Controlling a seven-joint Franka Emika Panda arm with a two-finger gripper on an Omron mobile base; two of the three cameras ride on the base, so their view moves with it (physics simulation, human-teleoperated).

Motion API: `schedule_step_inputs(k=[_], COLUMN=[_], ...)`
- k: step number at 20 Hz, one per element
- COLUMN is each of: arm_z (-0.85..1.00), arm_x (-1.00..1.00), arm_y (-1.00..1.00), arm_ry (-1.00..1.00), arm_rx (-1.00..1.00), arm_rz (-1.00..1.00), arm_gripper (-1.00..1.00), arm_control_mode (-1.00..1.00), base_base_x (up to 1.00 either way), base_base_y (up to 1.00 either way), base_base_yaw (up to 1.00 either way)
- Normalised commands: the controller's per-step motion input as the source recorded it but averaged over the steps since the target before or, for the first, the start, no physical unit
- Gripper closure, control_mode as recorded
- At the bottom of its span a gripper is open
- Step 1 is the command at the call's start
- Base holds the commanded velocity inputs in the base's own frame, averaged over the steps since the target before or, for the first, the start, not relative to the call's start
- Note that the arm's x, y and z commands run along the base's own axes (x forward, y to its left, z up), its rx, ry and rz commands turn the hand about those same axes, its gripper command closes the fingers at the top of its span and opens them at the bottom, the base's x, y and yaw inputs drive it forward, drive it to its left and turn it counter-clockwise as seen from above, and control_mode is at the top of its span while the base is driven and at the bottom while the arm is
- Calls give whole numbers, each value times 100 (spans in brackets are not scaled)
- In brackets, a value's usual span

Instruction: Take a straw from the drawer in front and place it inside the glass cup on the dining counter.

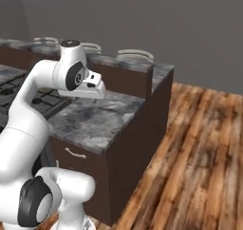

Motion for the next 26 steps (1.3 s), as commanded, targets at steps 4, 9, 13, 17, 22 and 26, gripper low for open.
schedule_step_inputs(k=[4, 9, 13, 17, 22, 26], arm_z=[0, 0, 0, 0, 0, 0], arm_x=[0, 0, 0, 0, 0, 0], arm_y=[0, 0, 0, 0, 0, 0], arm_ry=[0, 0, 0, 0, 0, 0], arm_rx=[0, 0, 0, 0, 0, 0], arm_rz=[0, 0, 0, 0, 0, 0], arm_gripper=[-100, -100, -100, -100, -100, -100], arm_control_mode=[100, 100, 100, 100, 100, 100], base_base_x=[-1, 1, 6, 20, 40, 37], base_base_y=[-99, -77, -63, -45, -30, -19], base_base_yaw=[50, 46, 41, 33, 22, 13])
